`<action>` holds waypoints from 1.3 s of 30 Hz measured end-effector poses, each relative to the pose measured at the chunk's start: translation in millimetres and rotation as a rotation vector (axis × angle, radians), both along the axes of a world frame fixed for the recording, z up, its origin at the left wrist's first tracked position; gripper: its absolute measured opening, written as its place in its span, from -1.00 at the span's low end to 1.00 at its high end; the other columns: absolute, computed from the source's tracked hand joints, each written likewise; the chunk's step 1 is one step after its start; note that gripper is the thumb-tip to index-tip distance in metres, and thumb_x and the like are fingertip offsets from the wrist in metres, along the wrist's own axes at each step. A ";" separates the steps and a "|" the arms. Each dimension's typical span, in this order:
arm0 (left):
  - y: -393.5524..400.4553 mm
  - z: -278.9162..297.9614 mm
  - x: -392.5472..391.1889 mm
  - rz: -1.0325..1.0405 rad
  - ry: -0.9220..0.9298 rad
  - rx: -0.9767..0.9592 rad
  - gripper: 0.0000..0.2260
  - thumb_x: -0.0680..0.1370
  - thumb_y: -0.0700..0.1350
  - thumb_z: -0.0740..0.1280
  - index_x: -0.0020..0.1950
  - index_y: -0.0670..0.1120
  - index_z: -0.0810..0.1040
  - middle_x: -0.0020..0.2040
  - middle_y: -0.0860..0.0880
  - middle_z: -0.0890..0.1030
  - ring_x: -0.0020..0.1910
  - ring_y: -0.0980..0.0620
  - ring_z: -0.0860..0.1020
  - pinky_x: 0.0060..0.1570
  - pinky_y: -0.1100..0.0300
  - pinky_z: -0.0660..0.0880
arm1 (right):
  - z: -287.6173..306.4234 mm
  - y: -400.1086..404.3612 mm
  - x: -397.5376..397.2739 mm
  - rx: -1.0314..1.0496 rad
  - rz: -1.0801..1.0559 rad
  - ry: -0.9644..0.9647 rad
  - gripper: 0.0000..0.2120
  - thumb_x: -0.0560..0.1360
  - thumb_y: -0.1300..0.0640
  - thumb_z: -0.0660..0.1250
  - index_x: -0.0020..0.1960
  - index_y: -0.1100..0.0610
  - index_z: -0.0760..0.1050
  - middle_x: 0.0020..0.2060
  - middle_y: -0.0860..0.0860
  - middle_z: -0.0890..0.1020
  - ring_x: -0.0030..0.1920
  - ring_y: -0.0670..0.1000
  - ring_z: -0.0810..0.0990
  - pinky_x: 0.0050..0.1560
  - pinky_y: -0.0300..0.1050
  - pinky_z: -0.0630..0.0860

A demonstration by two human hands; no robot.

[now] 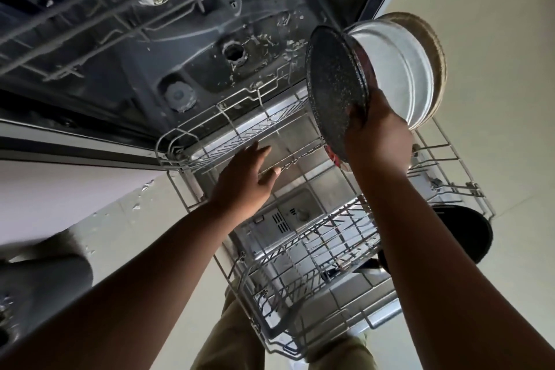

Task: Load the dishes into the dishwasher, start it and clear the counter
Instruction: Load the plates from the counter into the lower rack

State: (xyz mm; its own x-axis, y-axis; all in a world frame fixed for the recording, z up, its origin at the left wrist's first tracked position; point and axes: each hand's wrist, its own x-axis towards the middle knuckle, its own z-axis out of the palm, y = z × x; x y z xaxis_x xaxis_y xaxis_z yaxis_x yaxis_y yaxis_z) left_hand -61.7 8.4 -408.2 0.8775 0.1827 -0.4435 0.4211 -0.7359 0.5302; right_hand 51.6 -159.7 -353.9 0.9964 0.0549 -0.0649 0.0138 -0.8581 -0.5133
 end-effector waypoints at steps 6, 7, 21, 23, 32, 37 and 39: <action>1.2 -7.2 -18.7 -0.044 0.067 0.014 -0.50 0.63 0.07 0.21 0.53 -0.06 0.26 0.56 -0.12 0.18 0.55 -0.09 0.14 0.46 -0.06 0.21 | -7.2 -1.4 -1.6 -0.019 -0.031 -0.016 -0.63 0.59 0.11 0.19 0.40 0.05 0.38 -0.30 -0.02 0.44 -0.33 0.03 0.33 -0.27 -0.15 0.23; 1.3 -7.9 -20.9 -0.044 0.068 0.016 -0.50 0.63 0.07 0.21 0.53 -0.06 0.26 0.56 -0.12 0.18 0.55 -0.09 0.14 0.46 -0.06 0.22 | -7.2 -2.8 -2.4 -0.020 -0.034 -0.013 -0.63 0.59 0.11 0.19 0.39 0.05 0.39 -0.30 0.00 0.47 -0.33 0.03 0.33 -0.27 -0.14 0.23; 5.2 -15.0 -39.0 -0.048 0.098 0.032 -0.52 0.63 0.09 0.20 0.52 -0.01 0.28 0.57 -0.09 0.15 0.56 -0.09 0.07 0.50 -0.05 0.14 | -12.0 2.8 -3.7 -0.039 -0.002 -0.015 -0.54 0.60 0.12 0.19 0.48 -0.02 0.28 -0.14 0.14 0.66 -0.18 0.19 0.61 -0.23 -0.14 0.29; 4.6 -16.2 -40.6 -0.062 0.102 0.039 -0.51 0.63 0.10 0.19 0.53 -0.01 0.27 0.58 -0.08 0.13 0.56 -0.09 0.07 0.51 -0.03 0.12 | -15.2 3.7 -3.1 -0.027 -0.005 -0.022 -0.57 0.59 0.13 0.19 0.45 0.01 0.32 -0.14 0.14 0.66 -0.20 0.17 0.60 -0.24 -0.13 0.29; 3.9 -14.6 -43.1 -0.111 0.110 0.080 -0.51 0.63 0.12 0.17 0.54 0.00 0.24 0.59 -0.08 0.09 0.57 -0.09 0.04 0.51 -0.02 0.08 | -29.3 16.1 9.2 -0.074 -0.017 0.061 -0.71 0.63 0.09 0.14 0.32 0.16 0.35 -0.02 0.21 0.62 -0.09 0.24 0.61 -0.20 -0.10 0.31; -1.7 -1.9 -51.9 -0.109 0.096 0.109 -0.50 0.63 0.10 0.18 0.54 0.00 0.22 0.59 -0.10 0.08 0.57 -0.11 0.03 0.51 -0.04 0.09 | -19.8 24.4 0.8 -0.190 -0.024 0.178 -0.56 0.60 0.24 0.17 0.46 0.17 0.21 0.05 0.21 0.62 -0.02 0.22 0.62 -0.20 -0.01 0.41; -7.4 3.4 -61.7 -0.095 0.077 0.131 -0.50 0.63 0.10 0.19 0.54 -0.02 0.24 0.58 -0.11 0.11 0.56 -0.13 0.05 0.50 -0.05 0.12 | -15.5 22.0 2.0 -0.267 0.013 0.259 -0.51 0.56 0.25 0.27 0.46 0.18 0.23 0.11 0.20 0.61 0.05 0.23 0.62 -0.14 0.08 0.53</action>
State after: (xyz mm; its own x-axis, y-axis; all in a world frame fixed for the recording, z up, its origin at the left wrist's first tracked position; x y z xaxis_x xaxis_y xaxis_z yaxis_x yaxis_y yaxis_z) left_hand -123.3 1.1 -404.8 0.8578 0.1612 -0.4881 0.3821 -0.8350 0.3958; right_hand 53.7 -137.7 -369.4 0.9442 0.0143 -0.3290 -0.0759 -0.9627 -0.2596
